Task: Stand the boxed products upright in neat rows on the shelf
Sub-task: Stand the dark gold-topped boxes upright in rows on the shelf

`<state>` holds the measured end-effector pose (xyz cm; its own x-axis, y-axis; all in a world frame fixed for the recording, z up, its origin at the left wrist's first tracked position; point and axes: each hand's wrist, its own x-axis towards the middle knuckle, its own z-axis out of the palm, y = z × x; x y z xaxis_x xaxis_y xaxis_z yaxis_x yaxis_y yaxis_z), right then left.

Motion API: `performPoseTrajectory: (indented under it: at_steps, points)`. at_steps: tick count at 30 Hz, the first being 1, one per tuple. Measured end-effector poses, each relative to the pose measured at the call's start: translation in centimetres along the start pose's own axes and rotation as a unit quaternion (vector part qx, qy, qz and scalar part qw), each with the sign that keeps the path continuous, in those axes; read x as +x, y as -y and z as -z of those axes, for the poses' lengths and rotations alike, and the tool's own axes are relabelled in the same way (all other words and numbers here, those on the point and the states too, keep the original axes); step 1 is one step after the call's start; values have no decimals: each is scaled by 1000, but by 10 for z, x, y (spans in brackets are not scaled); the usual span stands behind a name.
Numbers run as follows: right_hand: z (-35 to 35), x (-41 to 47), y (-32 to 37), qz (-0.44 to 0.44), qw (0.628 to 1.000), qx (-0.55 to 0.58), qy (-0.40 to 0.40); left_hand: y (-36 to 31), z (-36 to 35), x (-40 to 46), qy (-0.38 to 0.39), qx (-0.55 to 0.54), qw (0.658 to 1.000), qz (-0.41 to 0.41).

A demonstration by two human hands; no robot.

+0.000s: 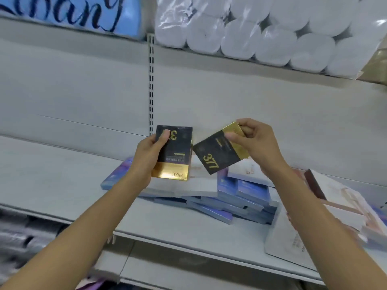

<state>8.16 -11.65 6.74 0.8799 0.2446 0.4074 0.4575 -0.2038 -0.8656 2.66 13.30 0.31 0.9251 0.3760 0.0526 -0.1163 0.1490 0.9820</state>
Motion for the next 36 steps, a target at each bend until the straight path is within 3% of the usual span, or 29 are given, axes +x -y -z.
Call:
performPoseTrajectory:
  at_steps: [8, 11, 23, 29, 36]
  points:
    - [-140, -16, 35, 26, 994, -22, 107, -17, 119, -41, 128, 44, 989, -56]
    - [-199, -28, 52, 21, 992, -11, 125, -21, 171, -56, 127, 70, 988, -61]
    - [-436, -84, 101, -28, 967, 116, 227, -27, 409, -114, -24, 13, 999, -20]
    - [-536, -91, 106, -101, 936, 207, 264, -39, 499, -117, -131, -52, 990, -14]
    - [-631, -59, 114, -77, 947, 196, 243, -36, 584, -88, -200, -101, 975, -13]
